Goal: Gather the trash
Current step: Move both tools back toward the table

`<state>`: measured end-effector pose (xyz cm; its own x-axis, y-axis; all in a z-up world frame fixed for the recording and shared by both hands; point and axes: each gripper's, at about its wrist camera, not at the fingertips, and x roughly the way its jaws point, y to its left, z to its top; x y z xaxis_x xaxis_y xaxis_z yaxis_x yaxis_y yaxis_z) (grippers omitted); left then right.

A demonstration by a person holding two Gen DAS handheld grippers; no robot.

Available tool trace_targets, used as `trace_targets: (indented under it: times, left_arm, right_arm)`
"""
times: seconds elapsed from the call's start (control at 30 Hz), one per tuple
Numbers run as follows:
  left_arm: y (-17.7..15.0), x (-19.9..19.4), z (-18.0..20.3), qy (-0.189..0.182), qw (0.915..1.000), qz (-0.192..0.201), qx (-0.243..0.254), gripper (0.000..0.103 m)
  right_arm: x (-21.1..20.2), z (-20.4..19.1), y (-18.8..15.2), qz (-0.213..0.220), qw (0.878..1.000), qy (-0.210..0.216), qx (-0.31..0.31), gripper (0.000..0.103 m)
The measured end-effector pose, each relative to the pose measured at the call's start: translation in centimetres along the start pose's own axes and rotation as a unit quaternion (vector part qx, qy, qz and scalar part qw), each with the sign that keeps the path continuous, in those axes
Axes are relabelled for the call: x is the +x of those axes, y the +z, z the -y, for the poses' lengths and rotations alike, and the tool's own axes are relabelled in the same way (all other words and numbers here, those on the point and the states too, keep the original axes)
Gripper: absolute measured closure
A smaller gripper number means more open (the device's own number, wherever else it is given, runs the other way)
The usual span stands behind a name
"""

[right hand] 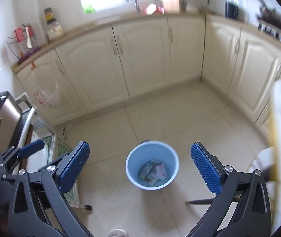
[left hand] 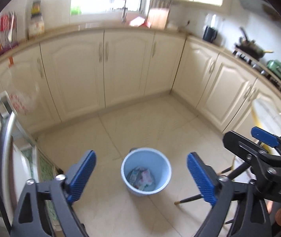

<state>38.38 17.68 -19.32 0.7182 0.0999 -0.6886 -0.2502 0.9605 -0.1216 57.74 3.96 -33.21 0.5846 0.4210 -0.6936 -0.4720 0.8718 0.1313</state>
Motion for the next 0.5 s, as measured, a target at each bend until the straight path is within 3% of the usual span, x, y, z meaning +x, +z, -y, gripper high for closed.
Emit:
trace_targets:
  times: [0.23,0.5]
  left_arm:
    - [-2.5,-11.3,6.1,-0.016,0.9949,0.097,0.023,0.003]
    - [-8.0,-21.7,12.4,-0.050,0.9789,0.190,0.057,0.001]
  right_arm:
    - [-14.0,-0.6,0.2,0.084,0.996,-0.038,-0.006,0.000]
    - [-29.9,-1.1,-2.3,0.179,0.977,-0.113,-0.013,0.000]
